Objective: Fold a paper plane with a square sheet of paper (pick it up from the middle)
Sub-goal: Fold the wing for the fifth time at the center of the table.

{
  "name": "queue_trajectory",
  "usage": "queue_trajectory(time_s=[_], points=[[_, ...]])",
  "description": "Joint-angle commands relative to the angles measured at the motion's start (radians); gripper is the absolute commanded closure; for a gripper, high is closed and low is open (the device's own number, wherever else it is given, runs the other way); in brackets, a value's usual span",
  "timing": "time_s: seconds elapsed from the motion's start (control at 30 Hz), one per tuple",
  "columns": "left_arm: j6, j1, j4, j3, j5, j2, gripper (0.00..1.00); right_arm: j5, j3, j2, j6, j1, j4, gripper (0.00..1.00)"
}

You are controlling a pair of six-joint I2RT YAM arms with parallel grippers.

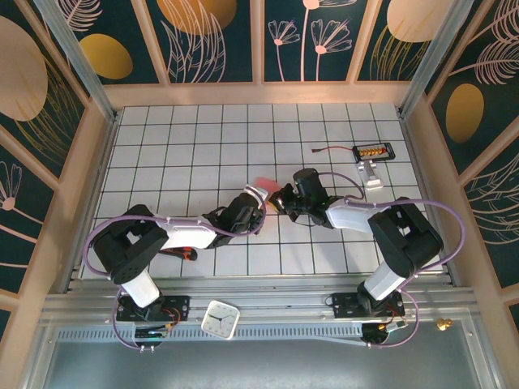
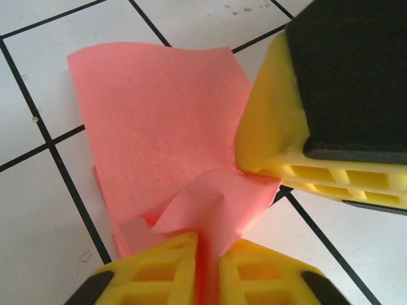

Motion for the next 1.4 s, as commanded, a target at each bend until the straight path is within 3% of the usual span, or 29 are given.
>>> queue_trajectory(time_s=[0.0,0.13,0.3,0.53,0.67,0.73,0.9,1.13,1.27,1.37], points=[[-0.021,0.000,0.005,0.006,-0.007,0.002,0.91,-0.002,-0.019,-0.025,-0.006,-0.004,0.004,0.89],[-0.054,0.000,0.017,-0.008,0.035,-0.015,1.00,0.020,-0.026,-0.090,-0.079,-0.027,-0.056,0.76],[-0.174,0.000,0.026,-0.003,0.180,-0.035,1.00,0.084,-0.026,-0.226,-0.312,-0.057,-0.172,0.66],[-0.336,0.000,0.140,-0.032,0.343,-0.023,1.00,0.111,-0.002,-0.293,-0.660,-0.092,-0.256,0.61],[-0.325,0.000,0.120,-0.035,0.320,-0.012,1.00,0.141,0.044,-0.290,-0.801,-0.091,-0.351,0.59],[-0.302,0.000,0.103,-0.037,0.301,-0.019,1.00,0.218,0.083,-0.265,-0.770,-0.096,-0.451,0.58],[-0.264,0.000,0.084,-0.039,0.293,-0.019,1.00,0.057,0.081,-0.203,-0.592,-0.117,-0.357,0.48],[-0.239,0.000,0.080,-0.058,0.282,-0.019,1.00,0.035,0.116,-0.070,-0.500,-0.119,-0.312,0.46],[-0.220,-0.001,0.081,-0.065,0.290,-0.021,1.00,0.071,0.143,-0.006,-0.491,-0.125,-0.283,0.51],[-0.190,0.000,0.059,-0.067,0.284,-0.025,1.00,0.096,0.164,0.039,-0.495,-0.141,-0.276,0.67]])
